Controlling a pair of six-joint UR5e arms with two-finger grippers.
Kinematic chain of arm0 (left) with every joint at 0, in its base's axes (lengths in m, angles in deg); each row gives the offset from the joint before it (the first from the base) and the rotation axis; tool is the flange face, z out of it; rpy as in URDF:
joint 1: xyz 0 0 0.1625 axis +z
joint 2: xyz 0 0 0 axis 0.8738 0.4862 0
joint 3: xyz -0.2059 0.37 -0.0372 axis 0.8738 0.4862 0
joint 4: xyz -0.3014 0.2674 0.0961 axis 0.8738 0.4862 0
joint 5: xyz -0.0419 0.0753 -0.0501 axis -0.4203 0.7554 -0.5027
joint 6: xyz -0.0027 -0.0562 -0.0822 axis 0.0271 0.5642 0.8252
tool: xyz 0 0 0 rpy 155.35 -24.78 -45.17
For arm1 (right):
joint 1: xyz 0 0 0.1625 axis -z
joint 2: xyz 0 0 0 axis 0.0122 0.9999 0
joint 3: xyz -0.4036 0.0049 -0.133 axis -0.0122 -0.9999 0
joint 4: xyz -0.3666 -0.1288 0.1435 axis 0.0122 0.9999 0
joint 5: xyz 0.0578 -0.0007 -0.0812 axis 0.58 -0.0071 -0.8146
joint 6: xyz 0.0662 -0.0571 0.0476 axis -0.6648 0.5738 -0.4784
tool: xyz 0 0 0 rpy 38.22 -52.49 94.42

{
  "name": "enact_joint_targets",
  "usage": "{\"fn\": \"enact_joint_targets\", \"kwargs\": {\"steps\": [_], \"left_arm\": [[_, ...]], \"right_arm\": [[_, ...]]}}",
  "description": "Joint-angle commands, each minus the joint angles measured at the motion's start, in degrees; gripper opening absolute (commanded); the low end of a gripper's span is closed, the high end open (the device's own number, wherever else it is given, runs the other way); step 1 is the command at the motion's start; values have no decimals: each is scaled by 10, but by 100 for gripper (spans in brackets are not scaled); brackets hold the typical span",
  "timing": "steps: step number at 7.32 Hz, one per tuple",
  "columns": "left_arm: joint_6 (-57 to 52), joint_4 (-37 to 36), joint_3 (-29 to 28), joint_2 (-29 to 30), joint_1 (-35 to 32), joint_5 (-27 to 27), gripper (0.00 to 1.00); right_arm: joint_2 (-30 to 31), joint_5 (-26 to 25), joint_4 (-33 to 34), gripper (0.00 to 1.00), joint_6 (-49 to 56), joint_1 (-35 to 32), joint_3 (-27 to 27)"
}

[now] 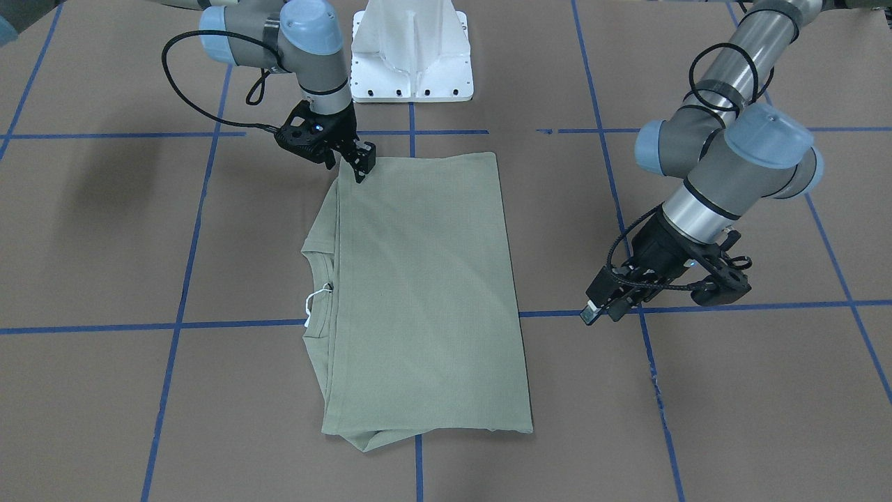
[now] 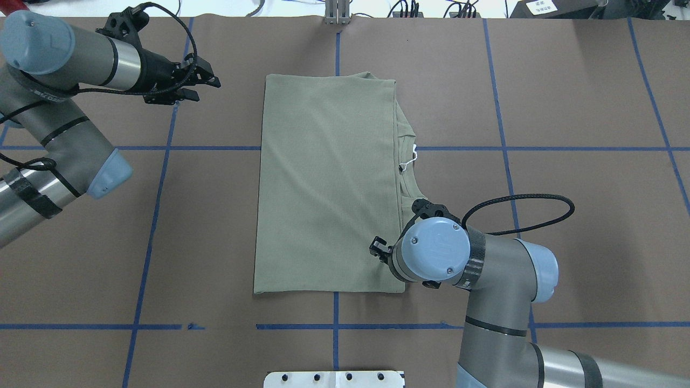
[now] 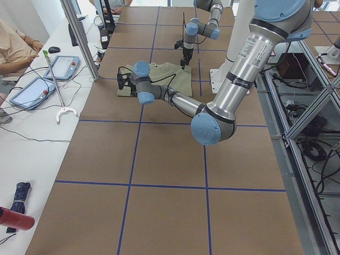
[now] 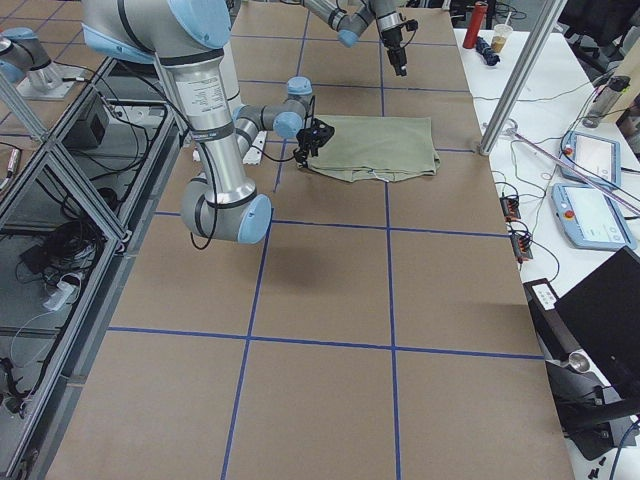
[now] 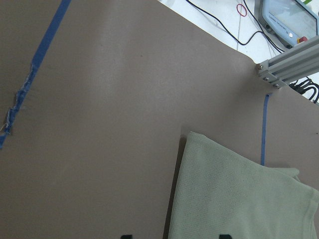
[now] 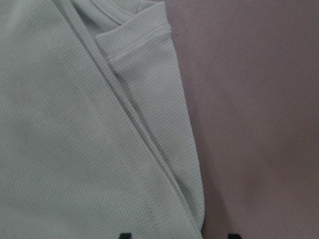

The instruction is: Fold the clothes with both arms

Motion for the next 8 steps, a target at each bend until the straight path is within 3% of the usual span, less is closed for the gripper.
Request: {"fn": "enact_joint_targets", "kwargs": {"steps": [1, 8], "left_arm": [[0, 0, 1, 0, 0, 1, 66], [2, 0, 5, -1, 0, 1, 66]], "right_arm": [[1, 0, 1, 72, -9, 0, 0], [2, 5, -33, 68, -27, -5, -27]]}}
